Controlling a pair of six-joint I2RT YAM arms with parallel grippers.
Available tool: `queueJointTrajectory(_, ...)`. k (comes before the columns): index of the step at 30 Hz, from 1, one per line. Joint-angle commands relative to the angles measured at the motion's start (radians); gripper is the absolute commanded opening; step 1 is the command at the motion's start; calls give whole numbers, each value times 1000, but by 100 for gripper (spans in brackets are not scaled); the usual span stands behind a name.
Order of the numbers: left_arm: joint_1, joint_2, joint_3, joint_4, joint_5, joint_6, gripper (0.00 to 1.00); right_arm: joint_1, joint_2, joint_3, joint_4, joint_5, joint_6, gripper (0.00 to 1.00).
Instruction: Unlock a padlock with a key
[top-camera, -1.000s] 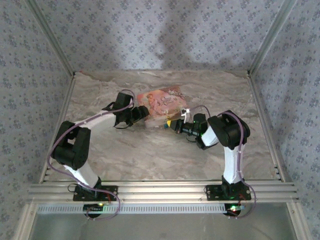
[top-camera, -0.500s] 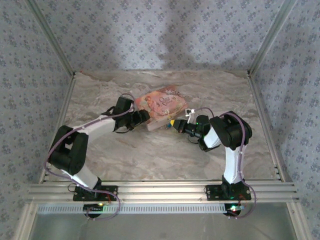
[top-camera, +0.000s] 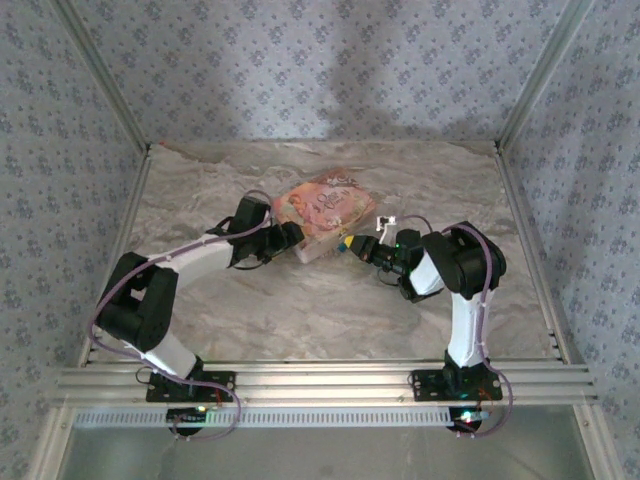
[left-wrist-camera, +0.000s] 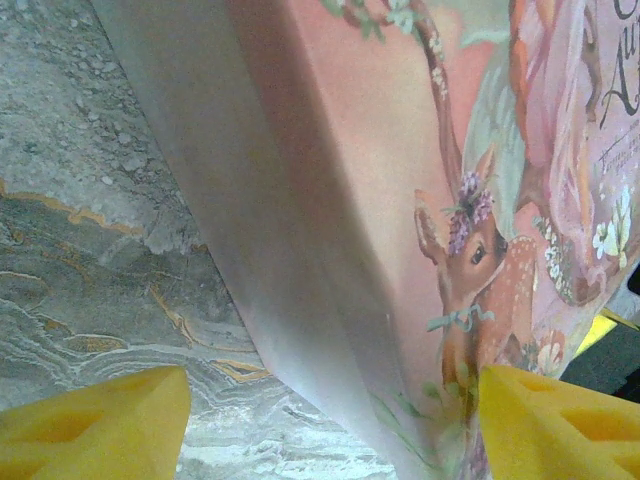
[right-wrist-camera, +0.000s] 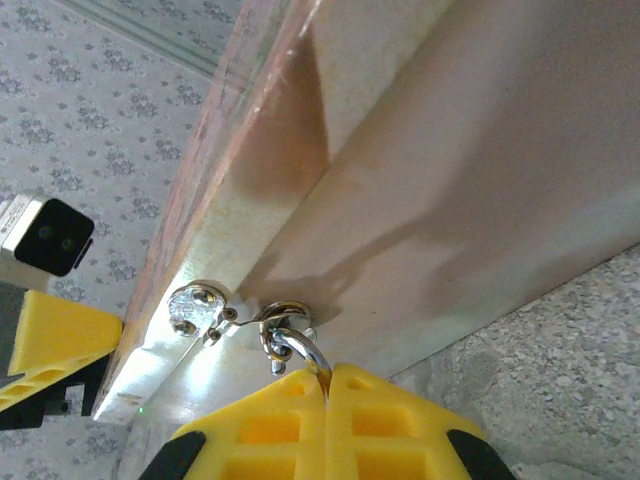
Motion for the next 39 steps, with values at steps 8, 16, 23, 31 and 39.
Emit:
queueJointTrajectory(8, -4, -16, -33, -59, -16, 0, 75, -21, -18, 34, 32, 75, 74, 0)
queueJointTrajectory(16, -4, -14, -34, -62, -19, 4, 75, -30, -22, 42, 37, 85, 97, 0)
queueJointTrajectory(23, -3, -21, -35, -60, -20, 3, 76, -39, -29, 38, 34, 98, 106, 0)
queueJointTrajectory(31, -3, -32, -29, -64, -17, 4, 77, -43, -32, 33, 22, 125, 125, 0)
queueJointTrajectory(39, 11, -67, -29, -75, -18, 13, 79, -56, -71, 10, -13, 139, 95, 0)
